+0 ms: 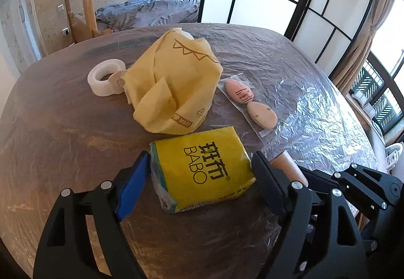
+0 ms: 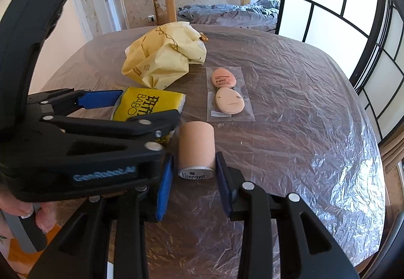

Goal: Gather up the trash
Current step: 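Grasp the yellow BABO pack with the left tool while the right tool grasps the beige tape roll, then carry the BABO pack and beige tape roll with both tools over the white bin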

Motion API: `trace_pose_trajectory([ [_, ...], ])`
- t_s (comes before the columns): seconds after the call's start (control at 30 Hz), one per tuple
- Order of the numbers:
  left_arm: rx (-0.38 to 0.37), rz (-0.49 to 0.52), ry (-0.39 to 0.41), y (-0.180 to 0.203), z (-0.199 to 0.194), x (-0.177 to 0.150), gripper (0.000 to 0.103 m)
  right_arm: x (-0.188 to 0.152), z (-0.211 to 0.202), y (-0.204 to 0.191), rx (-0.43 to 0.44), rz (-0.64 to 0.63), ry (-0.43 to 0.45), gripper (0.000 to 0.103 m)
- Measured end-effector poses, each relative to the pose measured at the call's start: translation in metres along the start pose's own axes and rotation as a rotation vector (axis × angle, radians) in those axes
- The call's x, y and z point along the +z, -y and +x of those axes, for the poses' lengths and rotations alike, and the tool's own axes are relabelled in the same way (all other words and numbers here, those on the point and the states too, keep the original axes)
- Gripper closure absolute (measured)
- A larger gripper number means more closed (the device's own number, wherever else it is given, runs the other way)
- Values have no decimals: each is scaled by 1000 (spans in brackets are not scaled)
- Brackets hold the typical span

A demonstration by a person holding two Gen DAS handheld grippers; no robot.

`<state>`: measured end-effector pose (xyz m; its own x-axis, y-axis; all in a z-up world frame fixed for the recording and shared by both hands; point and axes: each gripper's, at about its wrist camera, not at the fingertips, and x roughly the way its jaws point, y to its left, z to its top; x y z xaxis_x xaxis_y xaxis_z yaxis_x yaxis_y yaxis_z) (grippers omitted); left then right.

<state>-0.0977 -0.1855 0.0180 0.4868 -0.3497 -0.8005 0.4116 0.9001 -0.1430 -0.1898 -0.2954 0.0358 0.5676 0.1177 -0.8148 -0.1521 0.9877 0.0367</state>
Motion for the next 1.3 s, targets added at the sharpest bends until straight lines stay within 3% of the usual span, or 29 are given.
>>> trace_pose_trajectory([
  [0.27,30,50,3,8,4,-2,18,3,1,4,17,23,2,73],
  [0.37,29,51,10,11,4,-2,22,0,-4,6,18,29,5,73],
  [1.3,60,-43,66,-1,-36,-32,26,-12,-28,18,31,87,15,73],
])
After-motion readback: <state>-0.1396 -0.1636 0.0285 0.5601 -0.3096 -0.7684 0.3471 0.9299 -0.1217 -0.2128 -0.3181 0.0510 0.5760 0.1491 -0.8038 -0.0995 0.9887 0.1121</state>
